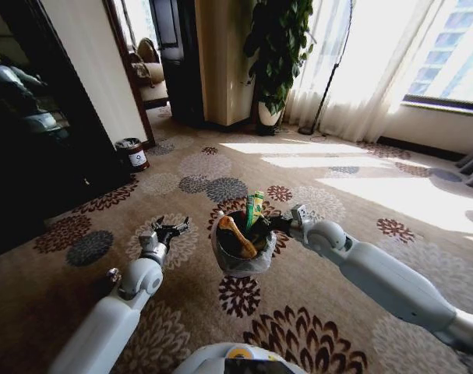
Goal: Pick up the trash from the ground and place it into the trash bin.
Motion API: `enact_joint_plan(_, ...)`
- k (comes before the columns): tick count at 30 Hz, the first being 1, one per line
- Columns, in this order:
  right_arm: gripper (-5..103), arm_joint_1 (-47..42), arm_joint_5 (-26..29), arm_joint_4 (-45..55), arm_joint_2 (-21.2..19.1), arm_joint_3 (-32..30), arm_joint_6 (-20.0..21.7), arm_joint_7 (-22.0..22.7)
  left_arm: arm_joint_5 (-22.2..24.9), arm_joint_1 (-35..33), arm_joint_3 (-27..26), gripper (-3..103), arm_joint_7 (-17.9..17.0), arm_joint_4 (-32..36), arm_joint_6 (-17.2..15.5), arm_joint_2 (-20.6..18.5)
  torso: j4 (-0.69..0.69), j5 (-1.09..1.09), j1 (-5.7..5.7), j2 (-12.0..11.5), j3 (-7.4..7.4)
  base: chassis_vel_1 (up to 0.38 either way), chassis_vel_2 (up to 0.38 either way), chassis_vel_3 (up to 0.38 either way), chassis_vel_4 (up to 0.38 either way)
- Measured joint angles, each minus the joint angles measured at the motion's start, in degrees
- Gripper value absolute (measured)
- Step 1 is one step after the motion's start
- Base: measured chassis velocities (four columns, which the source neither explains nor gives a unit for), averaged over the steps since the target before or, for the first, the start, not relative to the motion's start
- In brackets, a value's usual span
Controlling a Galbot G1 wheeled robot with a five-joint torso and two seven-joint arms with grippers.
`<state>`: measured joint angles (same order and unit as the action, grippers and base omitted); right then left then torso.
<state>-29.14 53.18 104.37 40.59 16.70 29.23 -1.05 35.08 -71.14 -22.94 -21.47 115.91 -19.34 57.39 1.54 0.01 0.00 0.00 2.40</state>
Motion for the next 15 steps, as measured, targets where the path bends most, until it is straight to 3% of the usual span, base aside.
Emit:
enact_joint_plan(10, 3, -0.5, -0.5, -0.7, 0.7, -0.4, -0.2, 0.0, 0.0, -1.4, -0.4, 100, -1.2, -2.8, -0.1, 1.0, 0.00, 0.00, 0.00, 0.0, 0.01, 0.475, 0.227, -0.480, -0.231)
enact_joint_plan(15, 3, -0.5, 1.1, -2.7, 2.2, -0.5, -2.3, 0.0, 0.4, -2.2, 0.1, 100, -2.7, -5.2, -0.1, 2.2, 0.05, -0.03, 0.00, 0.0, 0.01, 0.436, 0.209, -0.388, -0.191)
